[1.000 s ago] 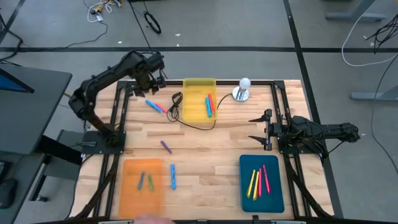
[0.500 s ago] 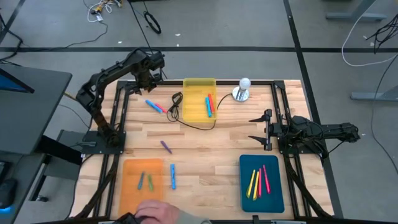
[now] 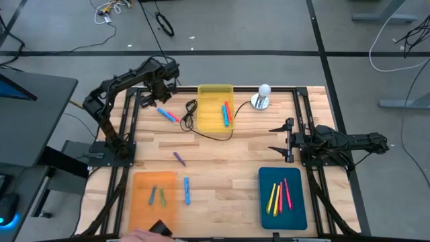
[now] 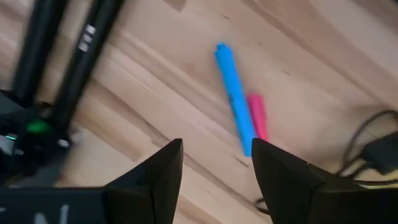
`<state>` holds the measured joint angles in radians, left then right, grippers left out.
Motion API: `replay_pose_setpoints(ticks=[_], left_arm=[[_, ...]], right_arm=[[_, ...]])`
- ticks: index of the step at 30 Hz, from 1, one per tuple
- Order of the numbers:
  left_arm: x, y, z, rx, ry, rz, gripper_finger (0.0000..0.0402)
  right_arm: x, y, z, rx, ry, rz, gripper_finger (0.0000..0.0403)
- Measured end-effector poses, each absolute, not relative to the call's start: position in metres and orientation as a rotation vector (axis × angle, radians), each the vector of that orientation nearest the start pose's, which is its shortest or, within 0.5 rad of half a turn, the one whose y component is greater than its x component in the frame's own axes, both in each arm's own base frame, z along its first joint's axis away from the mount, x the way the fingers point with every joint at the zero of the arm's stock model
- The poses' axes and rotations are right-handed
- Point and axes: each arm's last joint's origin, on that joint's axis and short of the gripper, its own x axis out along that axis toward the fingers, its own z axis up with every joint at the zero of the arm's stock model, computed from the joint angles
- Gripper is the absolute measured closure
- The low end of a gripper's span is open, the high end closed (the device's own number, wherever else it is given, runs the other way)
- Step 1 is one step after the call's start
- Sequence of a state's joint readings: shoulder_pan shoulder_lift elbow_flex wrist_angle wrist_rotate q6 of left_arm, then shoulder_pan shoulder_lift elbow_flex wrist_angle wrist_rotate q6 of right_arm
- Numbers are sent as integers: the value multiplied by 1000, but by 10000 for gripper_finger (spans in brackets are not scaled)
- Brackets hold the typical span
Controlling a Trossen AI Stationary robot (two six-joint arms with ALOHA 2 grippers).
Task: Pick & Place Markers
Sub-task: Put the top blue highlighter into the yellow bin
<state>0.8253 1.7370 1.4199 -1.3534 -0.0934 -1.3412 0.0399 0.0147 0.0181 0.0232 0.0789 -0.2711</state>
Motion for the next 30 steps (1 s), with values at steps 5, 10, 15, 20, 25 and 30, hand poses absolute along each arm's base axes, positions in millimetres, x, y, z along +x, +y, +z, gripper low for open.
replay_pose_setpoints(ticks=[5, 10, 15, 20, 25, 30], left_arm=[[209, 230, 251, -1608, 822, 1735, 204], [209, 235, 249, -1625, 759, 1729, 204], [209, 232, 224, -1721, 741, 1697, 204], [206, 226, 202, -1740, 760, 1695, 204], [200, 219, 181, -1768, 780, 1701, 204], [197, 218, 165, -1732, 717, 1712, 204]], right_arm=[[97, 1, 171, -269, -21, -73, 80], [97, 0, 171, -269, -22, -83, 80], [97, 0, 171, -269, -22, -83, 80], [97, 0, 171, -269, -23, -83, 80], [97, 1, 171, -269, -23, -80, 80], [97, 1, 171, -269, -23, -80, 80]])
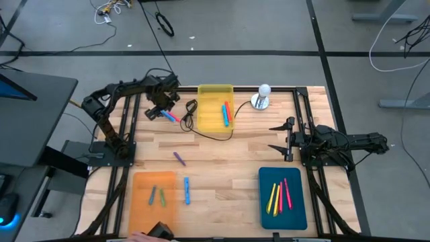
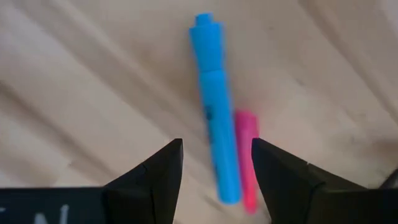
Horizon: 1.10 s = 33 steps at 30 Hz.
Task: Pick & Place Markers
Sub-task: Put the top blue highlighter into the yellow bin
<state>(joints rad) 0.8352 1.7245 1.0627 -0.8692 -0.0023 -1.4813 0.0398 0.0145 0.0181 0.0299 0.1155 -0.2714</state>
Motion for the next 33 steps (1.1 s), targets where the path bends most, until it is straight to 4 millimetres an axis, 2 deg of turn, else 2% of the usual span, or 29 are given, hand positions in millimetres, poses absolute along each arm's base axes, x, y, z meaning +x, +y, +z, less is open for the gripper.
replay_pose_setpoints(ticks=[3, 12, 16, 33], left_arm=[[196, 221, 158, -1736, 663, 1692, 204], [185, 223, 149, -1718, 615, 1778, 204], [185, 228, 146, -1716, 516, 1782, 204], [182, 230, 146, -1851, 504, 1731, 204]], right_arm=[[97, 1, 171, -269, -23, -80, 80], [97, 1, 171, -269, -23, -80, 80], [97, 1, 171, -269, -23, -80, 80], [97, 1, 171, -269, -23, -80, 80]])
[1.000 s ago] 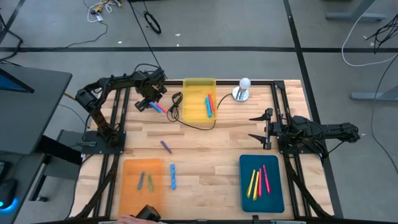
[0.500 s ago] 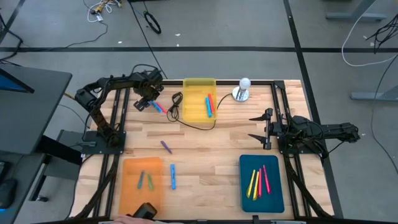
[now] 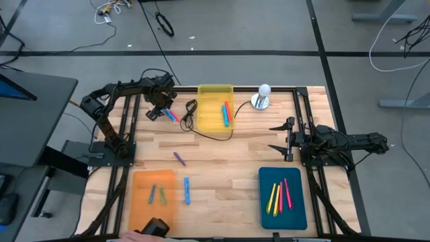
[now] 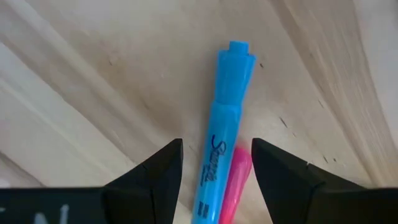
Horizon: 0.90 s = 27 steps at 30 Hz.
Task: Pick & Place Markers
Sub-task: Put the top blue highlighter into the yellow bin
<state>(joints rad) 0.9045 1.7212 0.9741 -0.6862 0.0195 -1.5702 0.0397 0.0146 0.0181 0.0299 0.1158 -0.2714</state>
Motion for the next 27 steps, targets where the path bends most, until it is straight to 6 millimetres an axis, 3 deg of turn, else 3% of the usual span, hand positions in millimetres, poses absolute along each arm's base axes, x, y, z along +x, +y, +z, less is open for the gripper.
replay_pose_setpoints(ticks=[13, 27], left_arm=[[166, 240, 149, -2020, 503, 1645, 205], [156, 244, 149, -1994, 529, 1652, 204]], right_arm=[[97, 1, 171, -269, -23, -80, 80], [97, 1, 171, -268, -23, -80, 80]])
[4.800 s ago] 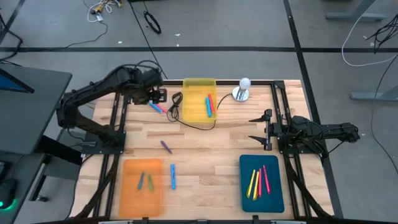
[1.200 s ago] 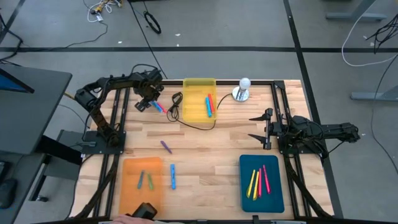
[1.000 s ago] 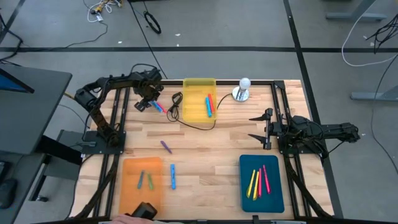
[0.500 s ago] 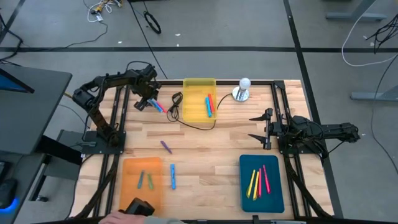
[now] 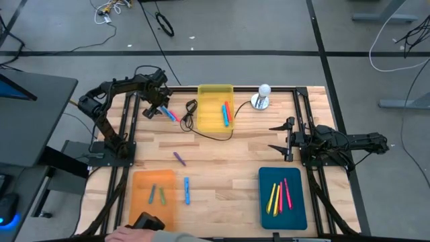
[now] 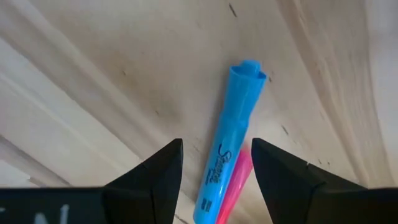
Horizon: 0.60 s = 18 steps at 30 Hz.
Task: Pick & Place Markers
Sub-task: Put the top blue highlighter into the yellow bin
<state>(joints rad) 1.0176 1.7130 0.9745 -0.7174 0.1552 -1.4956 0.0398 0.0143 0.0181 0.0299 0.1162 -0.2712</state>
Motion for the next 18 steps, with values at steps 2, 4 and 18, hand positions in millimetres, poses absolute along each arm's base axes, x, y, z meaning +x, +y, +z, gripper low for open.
replay_pose_setpoints(ticks=[2, 4, 18], left_arm=[[156, 244, 149, -1991, 533, 1648, 204], [158, 244, 149, -1975, 547, 1635, 205], [160, 242, 149, -1954, 551, 1646, 204]], right_arm=[[97, 0, 171, -269, -23, -81, 80], [97, 1, 171, -269, -23, -81, 80], [97, 0, 171, -268, -23, -81, 80]])
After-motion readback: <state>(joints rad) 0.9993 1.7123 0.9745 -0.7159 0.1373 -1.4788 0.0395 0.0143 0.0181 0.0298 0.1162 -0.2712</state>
